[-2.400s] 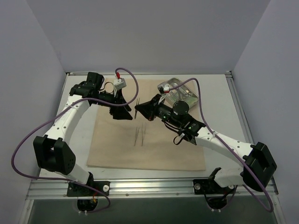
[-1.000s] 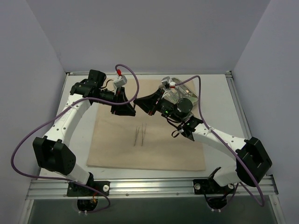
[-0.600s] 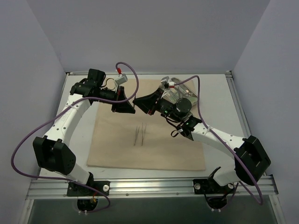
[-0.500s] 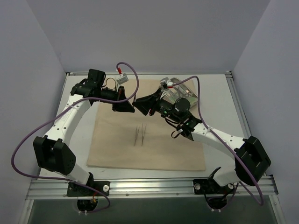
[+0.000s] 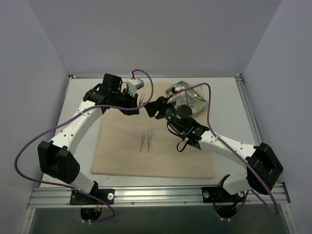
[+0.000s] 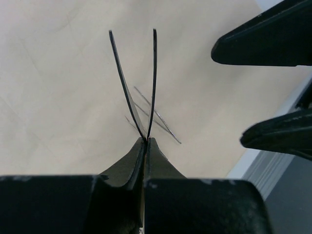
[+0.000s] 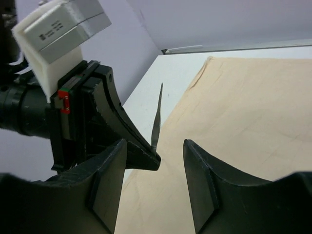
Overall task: Open and lay out the surgical kit
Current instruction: Place the medical item in the surgical kit.
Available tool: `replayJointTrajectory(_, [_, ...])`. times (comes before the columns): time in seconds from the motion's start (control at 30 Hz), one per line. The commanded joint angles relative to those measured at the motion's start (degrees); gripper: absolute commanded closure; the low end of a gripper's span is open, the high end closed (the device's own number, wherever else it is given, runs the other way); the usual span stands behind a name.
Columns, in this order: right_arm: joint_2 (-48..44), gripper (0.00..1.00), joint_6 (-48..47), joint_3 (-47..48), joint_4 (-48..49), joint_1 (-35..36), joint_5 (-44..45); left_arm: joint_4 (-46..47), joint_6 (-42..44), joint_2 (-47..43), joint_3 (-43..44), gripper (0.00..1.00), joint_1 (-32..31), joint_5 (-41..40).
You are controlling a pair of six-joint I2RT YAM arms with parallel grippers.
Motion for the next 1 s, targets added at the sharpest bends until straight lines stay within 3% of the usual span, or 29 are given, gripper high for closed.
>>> replayJointTrajectory(0.0, [2.3,0.54,3.0,1.7,4.5,0.4,6.3,2.3,-0.3,-1.2,0.7,0.98,-1.8,-9.0])
replayJointTrajectory(0.3, [8.0,0.57,4.5,4.3,6.8,0.4,4.6,2.3,0.3,-0.9,0.7,0.98,-3.6,-10.0])
replayJointTrajectory(0.53, [9.4,0.65,4.1,4.3,9.7,0.4,1.2,3.3,0.5,-0.5,-0.3,0.98,-3.9,-10.6])
replayJointTrajectory(0.97, [11.7,0.67,5.2,5.9,10.2,0.4,0.9,3.2,1.3,-0.4,-0.5,0.98,-4.5,-9.4])
